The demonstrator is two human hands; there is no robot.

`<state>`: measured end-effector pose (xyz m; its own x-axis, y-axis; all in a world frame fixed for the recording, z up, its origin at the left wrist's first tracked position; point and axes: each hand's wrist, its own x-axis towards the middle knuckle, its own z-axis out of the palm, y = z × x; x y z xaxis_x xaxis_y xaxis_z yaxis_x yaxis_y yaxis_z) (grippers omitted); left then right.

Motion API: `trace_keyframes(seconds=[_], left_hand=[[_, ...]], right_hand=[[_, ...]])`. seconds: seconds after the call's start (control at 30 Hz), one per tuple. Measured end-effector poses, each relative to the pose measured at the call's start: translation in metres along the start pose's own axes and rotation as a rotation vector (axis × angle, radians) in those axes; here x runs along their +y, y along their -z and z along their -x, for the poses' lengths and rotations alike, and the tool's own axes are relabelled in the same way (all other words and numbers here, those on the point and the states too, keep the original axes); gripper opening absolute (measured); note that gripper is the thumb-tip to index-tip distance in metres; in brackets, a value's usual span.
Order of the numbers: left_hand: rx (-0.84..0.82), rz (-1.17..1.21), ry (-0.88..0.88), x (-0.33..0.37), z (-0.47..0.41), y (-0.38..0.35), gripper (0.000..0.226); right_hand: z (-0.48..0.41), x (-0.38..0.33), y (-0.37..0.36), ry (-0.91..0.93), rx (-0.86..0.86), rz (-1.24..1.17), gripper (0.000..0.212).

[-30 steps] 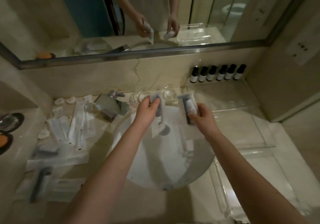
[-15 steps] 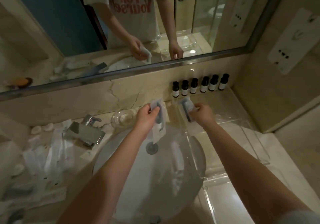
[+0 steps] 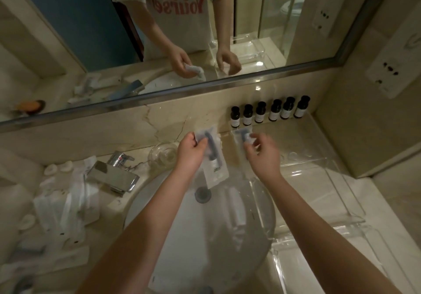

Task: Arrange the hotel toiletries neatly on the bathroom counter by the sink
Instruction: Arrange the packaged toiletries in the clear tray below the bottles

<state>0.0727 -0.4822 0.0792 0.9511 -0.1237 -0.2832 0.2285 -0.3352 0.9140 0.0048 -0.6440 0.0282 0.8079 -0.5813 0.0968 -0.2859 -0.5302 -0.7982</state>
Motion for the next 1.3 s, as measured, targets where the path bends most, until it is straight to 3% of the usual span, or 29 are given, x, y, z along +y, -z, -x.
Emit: trace_keyframes(seconds=[0.1, 0.17, 0.2, 0.3, 0.4, 0.53, 0.6, 0.67, 0.77, 0.9, 1.0, 1.1, 1.17, 1.3], left_hand=[[0.006, 0.075, 0.017, 0.002, -0.001, -0.002, 0.010], [-0.017, 0.141, 0.020, 0.005, 0.000, -0.007, 0.012], [-0.028, 0.161, 0.023, 0.007, 0.001, -0.009, 0.014], [-0.032, 0.198, 0.037, 0.012, 0.003, -0.017, 0.016], [-0.051, 0.187, 0.012, 0.014, 0.003, -0.026, 0.015], [-0.084, -0.025, -0.039, 0.011, 0.000, -0.042, 0.032], [-0.136, -0.242, -0.145, 0.007, 0.000, -0.050, 0.035], [-0.229, -0.459, -0.253, 0.005, 0.003, -0.059, 0.040], [-0.365, -0.722, -0.342, 0.002, 0.005, -0.074, 0.050], [-0.513, -0.972, -0.330, -0.006, 0.004, -0.086, 0.059], [-0.555, -1.052, -0.311, -0.013, 0.004, -0.090, 0.062], [-0.550, -1.055, -0.336, -0.019, 0.005, -0.092, 0.065], [-0.563, -1.074, -0.371, -0.022, 0.005, -0.093, 0.066], [-0.585, -1.156, -0.422, -0.028, 0.003, -0.094, 0.066]], right_hand=[[0.022, -0.012, 0.003, -0.104, -0.385, -0.425, 0.027], [0.030, -0.011, 0.003, -0.168, -0.611, -0.553, 0.029], [0.033, -0.010, 0.002, -0.175, -0.645, -0.579, 0.028], [0.034, -0.007, 0.003, -0.184, -0.601, -0.648, 0.026], [0.032, 0.000, 0.011, -0.185, -0.533, -0.668, 0.003], [0.021, 0.015, 0.034, -0.256, -0.306, -0.637, 0.005], [0.012, 0.026, 0.047, -0.295, -0.177, -0.525, 0.005], [0.001, 0.041, 0.056, -0.324, -0.107, -0.341, 0.020], [-0.013, 0.052, 0.061, -0.369, -0.130, -0.063, 0.031], [-0.020, 0.054, 0.057, -0.388, -0.182, 0.306, 0.034], [-0.017, 0.056, 0.053, -0.269, -0.087, 0.525, 0.048], [-0.018, 0.062, 0.048, 0.038, -0.004, 0.483, 0.050], [-0.018, 0.068, 0.042, 0.180, -0.083, 0.395, 0.052], [-0.013, 0.075, 0.028, 0.199, -0.195, 0.394, 0.043]])
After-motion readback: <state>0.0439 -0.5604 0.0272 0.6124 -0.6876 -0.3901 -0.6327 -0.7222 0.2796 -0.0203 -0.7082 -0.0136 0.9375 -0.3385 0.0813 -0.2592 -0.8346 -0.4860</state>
